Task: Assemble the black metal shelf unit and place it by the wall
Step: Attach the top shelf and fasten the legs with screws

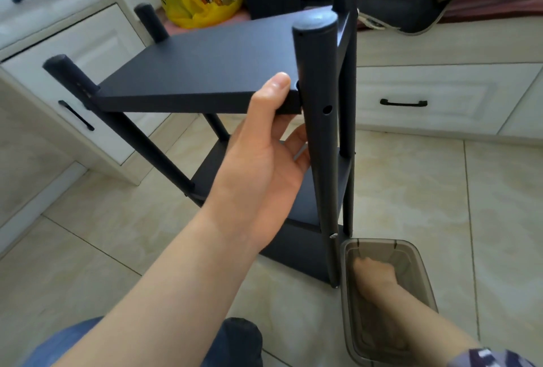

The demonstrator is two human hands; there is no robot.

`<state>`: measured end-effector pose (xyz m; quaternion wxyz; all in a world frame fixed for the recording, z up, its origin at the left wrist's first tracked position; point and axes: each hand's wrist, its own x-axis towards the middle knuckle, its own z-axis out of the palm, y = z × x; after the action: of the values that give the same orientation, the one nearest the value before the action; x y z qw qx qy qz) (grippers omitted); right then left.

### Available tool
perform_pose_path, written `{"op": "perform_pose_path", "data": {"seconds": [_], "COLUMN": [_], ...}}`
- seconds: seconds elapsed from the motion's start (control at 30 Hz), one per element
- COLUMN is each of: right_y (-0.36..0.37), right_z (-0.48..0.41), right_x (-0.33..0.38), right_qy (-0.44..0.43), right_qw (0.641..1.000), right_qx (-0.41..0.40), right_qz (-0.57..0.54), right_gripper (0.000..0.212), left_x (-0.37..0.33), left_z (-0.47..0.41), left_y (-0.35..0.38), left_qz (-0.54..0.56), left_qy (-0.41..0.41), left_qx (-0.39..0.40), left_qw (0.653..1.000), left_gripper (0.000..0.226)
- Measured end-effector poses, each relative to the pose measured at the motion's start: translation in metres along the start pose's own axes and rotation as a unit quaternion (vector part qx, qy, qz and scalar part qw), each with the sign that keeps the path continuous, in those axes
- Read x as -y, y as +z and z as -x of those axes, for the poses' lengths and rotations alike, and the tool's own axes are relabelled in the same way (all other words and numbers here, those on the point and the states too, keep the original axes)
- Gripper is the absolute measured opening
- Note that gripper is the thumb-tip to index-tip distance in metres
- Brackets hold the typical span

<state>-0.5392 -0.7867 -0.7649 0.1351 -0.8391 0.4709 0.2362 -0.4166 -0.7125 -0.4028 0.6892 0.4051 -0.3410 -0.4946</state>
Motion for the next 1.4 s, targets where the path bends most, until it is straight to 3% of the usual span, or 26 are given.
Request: {"op": "perform_pose_path", "data": {"seconds": [0.13,0.4,0.57,0.7,0.77,0.87,1.0,1.2,1.33,1.4], "right_y": [-0.047,-0.171,-0.233,-0.261,-0.269,-0.275,-0.281,-0.282,-0.282,-0.282], "right_z": [0.019,0.118,0.197,0.248,0.264,0.275,0.27,0.262,0.257,0.258], "right_x": [0.008,-0.002,-0.013,-0.013,-0.009,-0.005,-0.004,-0.008,-0.008,-0.007], "right_qy": [-0.066,-0.158,-0.185,-0.259,-0.296,-0.344,-0.336,-0.289,-0.269,-0.27], "right_qw": [0.987,0.965,0.975,0.946,0.906,0.819,0.753,0.738,0.741,0.742], "right_qx": [-0.078,-0.084,-0.099,-0.185,-0.258,-0.372,-0.475,-0.511,-0.506,-0.504], "right_qz": [0.122,0.194,0.077,-0.068,-0.159,-0.269,-0.307,-0.333,-0.35,-0.35], "right_gripper": [0.037,0.031,0.027,0.015,0.01,0.01,0.011,0.016,0.016,0.015], "left_x": [-0.002,-0.003,-0.006,-0.013,-0.017,-0.019,-0.017,-0.016,-0.013,-0.011], "left_z": [0.002,0.003,0.006,0.005,0.005,0.006,0.003,-0.001,-0.004,-0.004], "left_y": [0.0,0.001,-0.001,-0.007,-0.012,-0.016,-0.019,-0.02,-0.023,-0.024], "left_qz": [-0.003,-0.003,-0.015,-0.027,-0.037,-0.033,-0.031,-0.028,-0.072,-0.08], "left_qy": [-0.013,-0.02,-0.016,-0.036,-0.041,-0.042,-0.043,-0.046,-0.044,-0.047], "left_qx": [-0.015,-0.041,-0.04,-0.009,0.013,0.029,0.036,0.023,0.015,0.008], "left_qw": [1.0,0.999,0.999,0.999,0.998,0.998,0.998,0.998,0.996,0.996], "left_gripper": [0.031,0.021,0.027,0.023,0.027,0.046,0.061,0.061,0.042,0.047]}}
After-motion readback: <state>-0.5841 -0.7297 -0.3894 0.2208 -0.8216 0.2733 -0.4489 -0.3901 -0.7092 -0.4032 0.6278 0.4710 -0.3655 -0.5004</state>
